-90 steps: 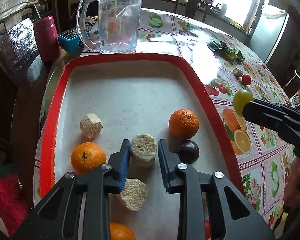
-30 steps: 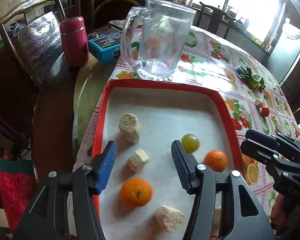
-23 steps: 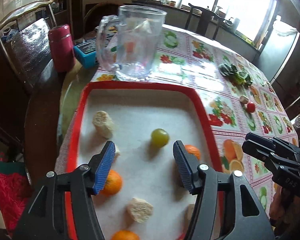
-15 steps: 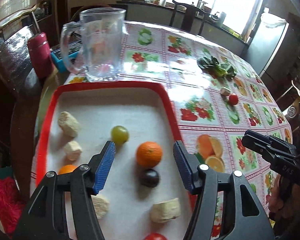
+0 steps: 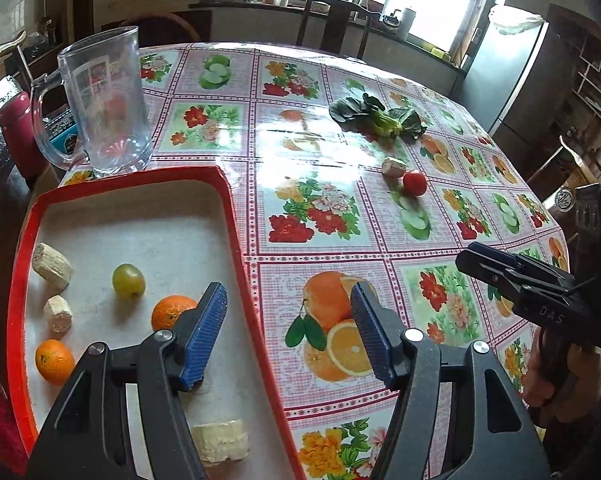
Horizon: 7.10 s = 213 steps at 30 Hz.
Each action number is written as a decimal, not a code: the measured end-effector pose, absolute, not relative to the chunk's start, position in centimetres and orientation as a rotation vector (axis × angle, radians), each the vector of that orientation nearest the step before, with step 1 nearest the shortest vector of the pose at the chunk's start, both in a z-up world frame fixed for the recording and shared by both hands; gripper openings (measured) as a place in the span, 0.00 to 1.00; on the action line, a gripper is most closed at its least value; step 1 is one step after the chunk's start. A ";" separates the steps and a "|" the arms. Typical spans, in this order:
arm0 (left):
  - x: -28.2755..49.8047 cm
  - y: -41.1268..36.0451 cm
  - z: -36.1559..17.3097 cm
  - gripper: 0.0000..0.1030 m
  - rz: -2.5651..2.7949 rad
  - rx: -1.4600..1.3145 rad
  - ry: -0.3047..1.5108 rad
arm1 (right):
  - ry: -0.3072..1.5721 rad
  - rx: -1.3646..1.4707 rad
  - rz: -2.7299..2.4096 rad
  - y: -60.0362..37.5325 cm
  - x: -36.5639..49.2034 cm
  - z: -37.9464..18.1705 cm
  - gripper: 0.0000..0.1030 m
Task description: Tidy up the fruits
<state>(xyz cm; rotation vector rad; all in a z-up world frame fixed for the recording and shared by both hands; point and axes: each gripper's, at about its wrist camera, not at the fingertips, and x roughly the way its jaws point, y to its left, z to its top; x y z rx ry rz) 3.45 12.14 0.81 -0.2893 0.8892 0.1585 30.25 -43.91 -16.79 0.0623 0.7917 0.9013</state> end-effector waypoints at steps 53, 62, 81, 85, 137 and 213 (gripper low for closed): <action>19.1 3.0 -3.2 0.24 0.063 -0.147 0.888 | 0.767 0.319 0.821 -54.9 29.9 -19.0 0.29; 11.5 2.3 -2.1 0.24 0.078 -0.213 0.850 | 0.751 0.301 0.867 -54.5 26.5 -18.2 0.29; -1.8 4.1 0.0 0.24 0.169 -0.281 0.786 | 0.734 0.182 1.058 -48.4 17.8 -16.6 0.29; -3.1 4.5 0.1 0.24 0.185 -0.269 0.780 | 0.735 0.154 1.083 -47.2 16.4 -16.5 0.29; -14.8 14.8 -2.6 0.24 0.412 -0.408 0.762 | 0.749 -0.083 1.250 -35.1 10.4 -15.5 0.29; -20.1 9.1 1.3 0.81 0.463 -0.100 0.740 | 0.442 -0.473 1.534 -37.5 11.0 -12.9 0.96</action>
